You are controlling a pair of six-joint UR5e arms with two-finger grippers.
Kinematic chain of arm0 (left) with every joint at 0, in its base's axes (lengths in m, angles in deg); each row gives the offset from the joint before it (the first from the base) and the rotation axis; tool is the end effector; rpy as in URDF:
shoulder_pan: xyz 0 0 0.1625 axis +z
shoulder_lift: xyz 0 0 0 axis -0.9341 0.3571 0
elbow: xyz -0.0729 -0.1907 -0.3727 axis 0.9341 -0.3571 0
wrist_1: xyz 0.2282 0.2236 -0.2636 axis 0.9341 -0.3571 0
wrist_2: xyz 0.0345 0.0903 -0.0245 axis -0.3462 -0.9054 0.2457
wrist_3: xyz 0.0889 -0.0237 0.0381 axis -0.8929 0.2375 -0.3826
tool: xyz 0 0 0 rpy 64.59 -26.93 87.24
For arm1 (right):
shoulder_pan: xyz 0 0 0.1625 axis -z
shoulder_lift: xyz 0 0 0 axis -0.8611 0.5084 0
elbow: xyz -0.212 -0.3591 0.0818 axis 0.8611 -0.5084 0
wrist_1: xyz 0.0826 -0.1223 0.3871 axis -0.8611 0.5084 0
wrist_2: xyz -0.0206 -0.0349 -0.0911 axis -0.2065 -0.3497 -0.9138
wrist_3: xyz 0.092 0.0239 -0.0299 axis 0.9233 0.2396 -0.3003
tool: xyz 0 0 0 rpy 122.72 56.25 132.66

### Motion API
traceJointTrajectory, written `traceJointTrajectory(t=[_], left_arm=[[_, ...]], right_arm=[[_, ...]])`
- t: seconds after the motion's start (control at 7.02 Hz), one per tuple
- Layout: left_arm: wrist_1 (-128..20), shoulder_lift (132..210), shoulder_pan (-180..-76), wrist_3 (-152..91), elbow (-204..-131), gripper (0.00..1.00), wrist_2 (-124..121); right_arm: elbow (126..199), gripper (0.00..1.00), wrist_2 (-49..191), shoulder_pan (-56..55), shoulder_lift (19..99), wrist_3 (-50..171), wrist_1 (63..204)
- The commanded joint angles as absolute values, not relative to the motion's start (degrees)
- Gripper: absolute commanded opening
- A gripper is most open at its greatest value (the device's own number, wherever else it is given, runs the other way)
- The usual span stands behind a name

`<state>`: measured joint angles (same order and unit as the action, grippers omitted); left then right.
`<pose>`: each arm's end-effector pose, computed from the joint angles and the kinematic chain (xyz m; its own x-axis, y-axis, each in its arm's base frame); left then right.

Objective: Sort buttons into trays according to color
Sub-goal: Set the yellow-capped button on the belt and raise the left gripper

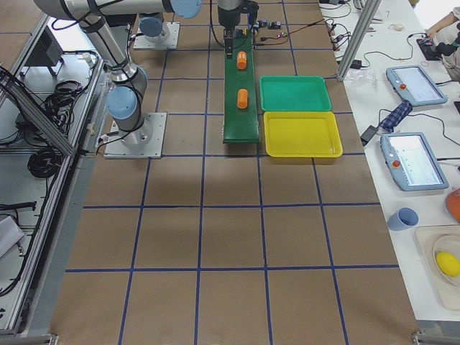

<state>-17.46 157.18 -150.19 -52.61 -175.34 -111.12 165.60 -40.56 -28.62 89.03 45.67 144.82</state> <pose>-0.0558 -0.5300 0.3788 -0.9985 -0.0291 0.0460 -0.0259 0.9974 0.0679 0.1221 -0.4243 0.5135 -0.9976 0.0617 -0.0317 0.0629 0.9973 -0.0376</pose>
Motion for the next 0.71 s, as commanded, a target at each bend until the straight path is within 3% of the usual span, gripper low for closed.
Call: traceJointTrajectory(t=[0.0,0.57], left_arm=[[-19.59,161.02,-147.84,-55.40,-167.03,1.00,-116.38],[2.63,175.78,-144.85,-63.93,-165.25,1.00,-116.33]], right_arm=[[165.68,1.00,-40.56,-28.62,89.18,45.67,144.82],[165.68,1.00,-40.56,-28.62,89.27,45.67,144.55]])
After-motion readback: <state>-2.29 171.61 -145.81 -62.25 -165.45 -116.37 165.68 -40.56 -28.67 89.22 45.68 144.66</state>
